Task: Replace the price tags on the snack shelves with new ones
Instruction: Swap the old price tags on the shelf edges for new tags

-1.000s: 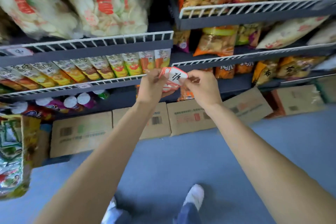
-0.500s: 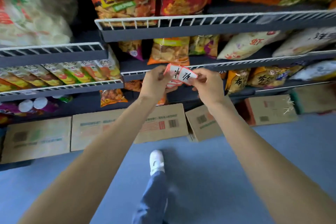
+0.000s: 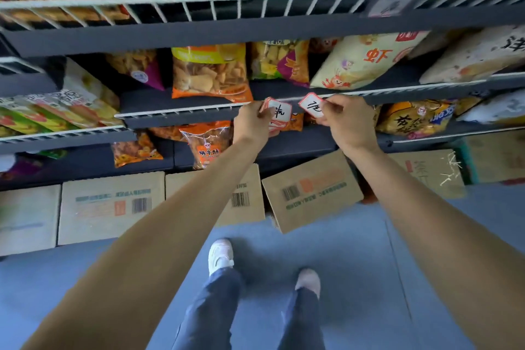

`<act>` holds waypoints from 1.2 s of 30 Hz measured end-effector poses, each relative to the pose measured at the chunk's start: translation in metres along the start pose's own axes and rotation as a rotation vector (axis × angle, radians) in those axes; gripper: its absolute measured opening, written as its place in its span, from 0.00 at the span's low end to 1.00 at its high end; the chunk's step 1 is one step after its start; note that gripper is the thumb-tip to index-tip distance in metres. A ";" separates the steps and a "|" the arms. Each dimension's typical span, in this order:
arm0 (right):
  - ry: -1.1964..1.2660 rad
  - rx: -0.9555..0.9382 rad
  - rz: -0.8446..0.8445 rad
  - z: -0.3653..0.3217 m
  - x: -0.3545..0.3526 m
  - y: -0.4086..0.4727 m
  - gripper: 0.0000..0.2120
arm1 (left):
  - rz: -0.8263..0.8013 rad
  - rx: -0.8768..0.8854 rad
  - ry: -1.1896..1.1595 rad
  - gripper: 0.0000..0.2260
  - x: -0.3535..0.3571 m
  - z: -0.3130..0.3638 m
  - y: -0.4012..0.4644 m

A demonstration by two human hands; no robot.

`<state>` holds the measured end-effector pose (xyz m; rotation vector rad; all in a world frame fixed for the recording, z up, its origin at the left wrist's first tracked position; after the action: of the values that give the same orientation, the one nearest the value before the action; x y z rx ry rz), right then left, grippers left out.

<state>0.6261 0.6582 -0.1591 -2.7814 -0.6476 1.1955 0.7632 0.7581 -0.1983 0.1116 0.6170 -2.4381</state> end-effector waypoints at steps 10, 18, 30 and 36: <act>-0.193 -0.351 0.008 0.044 0.008 0.039 0.09 | 0.116 0.008 0.018 0.13 0.058 -0.047 0.036; -0.261 -0.655 0.094 0.061 0.047 0.070 0.10 | 0.311 0.315 0.176 0.07 0.070 -0.056 0.056; -0.347 -0.859 0.335 0.070 0.069 0.069 0.09 | 0.306 0.572 0.269 0.10 0.067 -0.073 0.048; -0.335 -0.827 0.388 0.063 0.069 0.066 0.10 | 0.295 0.621 0.358 0.10 0.058 -0.076 0.045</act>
<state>0.6475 0.6175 -0.2641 -3.5287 -0.7892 1.8421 0.7378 0.7300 -0.2969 0.8401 -0.0403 -2.2459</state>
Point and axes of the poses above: each hand's wrist, its own y-axis towards the middle knuckle, its own x-axis out of the palm, z = x × y, the point moved 5 cm from there along y, towards the middle knuckle, and after that the axes turned 6 degrees about x, right-handed, at the moved point
